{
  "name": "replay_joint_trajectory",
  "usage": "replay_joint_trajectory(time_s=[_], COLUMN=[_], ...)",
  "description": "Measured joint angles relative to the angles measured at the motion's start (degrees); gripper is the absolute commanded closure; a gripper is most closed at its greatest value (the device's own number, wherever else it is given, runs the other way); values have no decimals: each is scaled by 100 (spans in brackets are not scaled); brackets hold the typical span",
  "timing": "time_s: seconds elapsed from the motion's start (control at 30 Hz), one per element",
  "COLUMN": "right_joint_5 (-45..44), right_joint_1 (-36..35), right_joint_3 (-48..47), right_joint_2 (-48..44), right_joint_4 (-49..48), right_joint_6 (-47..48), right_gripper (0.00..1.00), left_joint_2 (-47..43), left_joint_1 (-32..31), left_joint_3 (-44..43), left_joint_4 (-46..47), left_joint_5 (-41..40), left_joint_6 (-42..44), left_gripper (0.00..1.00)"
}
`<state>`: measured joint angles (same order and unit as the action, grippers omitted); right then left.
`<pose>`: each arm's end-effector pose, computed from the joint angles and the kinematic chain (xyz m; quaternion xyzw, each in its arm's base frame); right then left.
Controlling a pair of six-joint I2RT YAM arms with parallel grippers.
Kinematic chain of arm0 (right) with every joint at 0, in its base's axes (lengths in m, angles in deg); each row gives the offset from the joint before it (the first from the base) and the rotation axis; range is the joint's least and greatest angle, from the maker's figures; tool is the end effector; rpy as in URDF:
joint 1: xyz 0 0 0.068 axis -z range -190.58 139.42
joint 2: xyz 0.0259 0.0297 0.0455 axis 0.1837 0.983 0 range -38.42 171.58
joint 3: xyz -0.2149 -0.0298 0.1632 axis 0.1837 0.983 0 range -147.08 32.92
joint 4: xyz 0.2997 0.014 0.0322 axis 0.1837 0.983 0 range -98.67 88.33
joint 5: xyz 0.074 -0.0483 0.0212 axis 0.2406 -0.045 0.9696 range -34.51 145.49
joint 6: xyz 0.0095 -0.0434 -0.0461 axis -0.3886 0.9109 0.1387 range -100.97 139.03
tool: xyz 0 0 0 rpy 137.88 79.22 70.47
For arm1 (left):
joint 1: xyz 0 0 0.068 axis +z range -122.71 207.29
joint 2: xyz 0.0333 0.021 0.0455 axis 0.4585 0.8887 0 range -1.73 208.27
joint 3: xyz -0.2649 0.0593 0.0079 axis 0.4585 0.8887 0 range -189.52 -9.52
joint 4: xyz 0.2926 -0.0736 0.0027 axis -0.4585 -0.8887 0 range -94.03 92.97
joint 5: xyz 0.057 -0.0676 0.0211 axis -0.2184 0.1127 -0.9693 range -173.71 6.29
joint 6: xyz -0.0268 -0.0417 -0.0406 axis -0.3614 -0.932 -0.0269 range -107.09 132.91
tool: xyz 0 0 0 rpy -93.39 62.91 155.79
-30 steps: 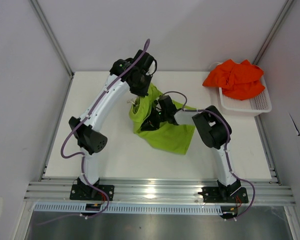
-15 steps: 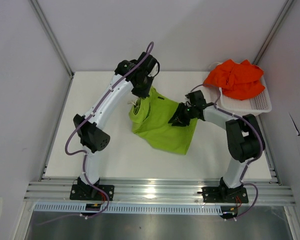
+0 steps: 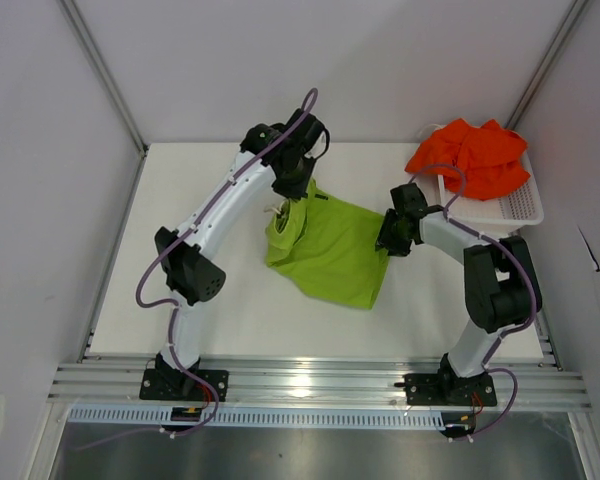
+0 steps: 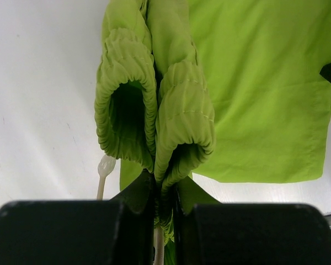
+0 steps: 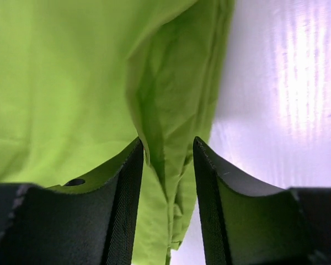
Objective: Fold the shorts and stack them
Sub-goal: Fold the shorts
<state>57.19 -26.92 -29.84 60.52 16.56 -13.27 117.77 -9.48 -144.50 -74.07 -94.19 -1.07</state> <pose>0.3715 0.1105 0.1432 0.1309 0.9601 0.1147 0.2191 0.3810 -0.2735 0.3688 0.1688 0.9507 -0.0248 0.2589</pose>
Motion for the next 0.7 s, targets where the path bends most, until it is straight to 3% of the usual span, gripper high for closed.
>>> replay_joint_trajectory(time_s=[0.17, 0.37, 0.7], right_joint_5=[-358, -564, -570], right_joint_1=[17, 48, 72], right_joint_3=[-61, -61, -55], right_joint_2=[256, 372, 404], right_joint_4=[103, 114, -31], right_joint_6=[50, 76, 33], right_gripper=[59, 87, 98], left_joint_2=[63, 96, 367], left_joint_1=[-28, -142, -664], left_joint_3=[-24, -26, -48], left_joint_4=[22, 81, 411], left_joint_5=[-7, -9, 125], left_joint_6=[-61, -157, -595], left_gripper=[91, 90, 96])
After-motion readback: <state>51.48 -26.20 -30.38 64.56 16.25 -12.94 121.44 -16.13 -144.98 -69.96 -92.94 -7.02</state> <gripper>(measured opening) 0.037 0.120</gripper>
